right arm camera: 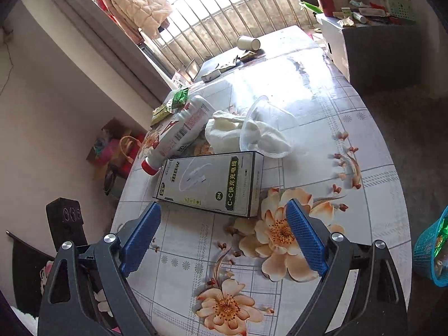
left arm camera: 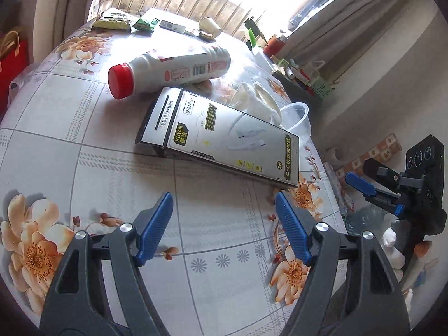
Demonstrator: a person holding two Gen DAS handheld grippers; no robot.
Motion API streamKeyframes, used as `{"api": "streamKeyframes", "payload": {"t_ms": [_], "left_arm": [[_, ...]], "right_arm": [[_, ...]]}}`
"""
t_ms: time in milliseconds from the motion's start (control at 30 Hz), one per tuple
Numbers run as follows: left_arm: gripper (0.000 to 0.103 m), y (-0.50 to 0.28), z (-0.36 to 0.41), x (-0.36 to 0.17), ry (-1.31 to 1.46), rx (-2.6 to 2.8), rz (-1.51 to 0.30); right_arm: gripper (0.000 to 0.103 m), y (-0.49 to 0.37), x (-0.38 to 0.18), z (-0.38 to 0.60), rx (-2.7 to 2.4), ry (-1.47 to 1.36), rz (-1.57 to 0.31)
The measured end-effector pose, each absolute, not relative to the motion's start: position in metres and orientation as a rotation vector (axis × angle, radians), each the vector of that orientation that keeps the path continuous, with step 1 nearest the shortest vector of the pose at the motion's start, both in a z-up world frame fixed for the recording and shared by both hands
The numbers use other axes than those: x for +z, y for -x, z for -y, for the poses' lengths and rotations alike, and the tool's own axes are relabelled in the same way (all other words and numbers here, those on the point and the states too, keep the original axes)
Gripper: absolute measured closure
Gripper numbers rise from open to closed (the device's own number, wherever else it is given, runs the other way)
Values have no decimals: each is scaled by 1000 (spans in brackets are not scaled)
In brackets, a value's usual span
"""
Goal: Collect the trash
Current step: 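Return both tools to the table toward the charger box and clear cup, then grasp the grey charger cable box with the left tool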
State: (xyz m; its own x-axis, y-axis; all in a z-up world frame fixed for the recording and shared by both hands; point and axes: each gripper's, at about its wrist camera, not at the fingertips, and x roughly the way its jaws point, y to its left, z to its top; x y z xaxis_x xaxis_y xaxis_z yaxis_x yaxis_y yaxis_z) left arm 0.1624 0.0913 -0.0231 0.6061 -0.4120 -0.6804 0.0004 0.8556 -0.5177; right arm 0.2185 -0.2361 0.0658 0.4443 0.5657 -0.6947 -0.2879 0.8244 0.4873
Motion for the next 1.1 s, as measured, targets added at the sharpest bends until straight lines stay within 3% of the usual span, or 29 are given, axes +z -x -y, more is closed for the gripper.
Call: {"api": "streamKeyframes", "payload": {"t_ms": [67, 400, 500, 767, 967, 1100], "left_arm": [[35, -161, -98, -28, 522, -253, -891], [73, -158, -116, -47, 589, -328, -900], [75, -155, -118, -50, 589, -348, -901], [75, -148, -128, -47, 605, -359, -894], [59, -136, -137, -43, 600, -344, -909], [39, -130, -136, -40, 577, -315, -930]], "right_arm": [[15, -239, 68, 201, 568, -254, -990], [15, -306, 36, 102, 528, 60, -1068], [15, -313, 28, 96, 518, 69, -1097], [15, -281, 13, 104, 590, -52, -1254], [15, -231, -6, 133, 748, -395, -1378], [15, -197, -27, 149, 878, -674, -1427]]}}
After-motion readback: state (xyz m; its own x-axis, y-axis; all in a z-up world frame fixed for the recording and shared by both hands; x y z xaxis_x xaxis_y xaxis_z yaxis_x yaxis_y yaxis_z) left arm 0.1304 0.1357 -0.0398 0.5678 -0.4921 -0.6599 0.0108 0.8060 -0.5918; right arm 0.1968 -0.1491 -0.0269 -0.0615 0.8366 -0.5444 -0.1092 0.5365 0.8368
